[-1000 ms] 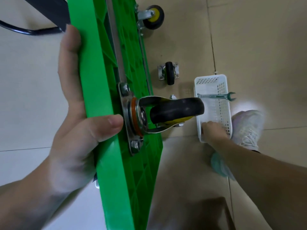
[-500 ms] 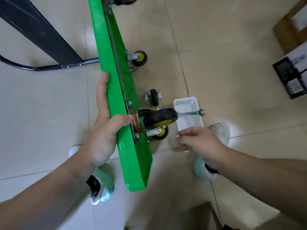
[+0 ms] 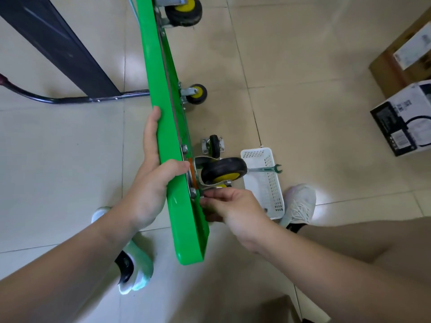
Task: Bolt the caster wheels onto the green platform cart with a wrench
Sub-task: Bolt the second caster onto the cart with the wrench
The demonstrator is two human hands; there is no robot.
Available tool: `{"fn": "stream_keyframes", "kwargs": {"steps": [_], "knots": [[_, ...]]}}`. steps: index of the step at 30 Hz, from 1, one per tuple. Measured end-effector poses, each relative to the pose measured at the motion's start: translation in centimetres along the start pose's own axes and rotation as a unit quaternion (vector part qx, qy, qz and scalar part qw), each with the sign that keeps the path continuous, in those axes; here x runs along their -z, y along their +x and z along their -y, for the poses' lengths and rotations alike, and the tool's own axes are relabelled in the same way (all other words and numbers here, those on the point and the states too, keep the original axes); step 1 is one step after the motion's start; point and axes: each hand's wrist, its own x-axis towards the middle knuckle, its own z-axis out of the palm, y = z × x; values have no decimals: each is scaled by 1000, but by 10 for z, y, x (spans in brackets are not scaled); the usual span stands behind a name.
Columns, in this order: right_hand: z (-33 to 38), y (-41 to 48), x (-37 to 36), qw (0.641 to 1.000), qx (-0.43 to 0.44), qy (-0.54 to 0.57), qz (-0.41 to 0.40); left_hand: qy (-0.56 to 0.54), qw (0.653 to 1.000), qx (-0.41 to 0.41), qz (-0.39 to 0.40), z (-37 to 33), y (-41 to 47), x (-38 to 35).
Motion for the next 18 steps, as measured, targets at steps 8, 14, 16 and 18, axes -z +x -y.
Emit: {"fn": "stream_keyframes", "kwargs": {"steps": [8,14,16,18], "knots": [[-2,6,-6,996,-12,78,30,0,1000,-7,4,3,1,1],[-4,9,-4,997,-9,66,35,-12,1000,-6,9,4,1,0],[-4,10,-4,998,-5,58,33,-15,1000,-5,9,4,0,-1],[-4,9,-4,999,8,46,21,-20,1000,-3,10,4,0,-1]]}}
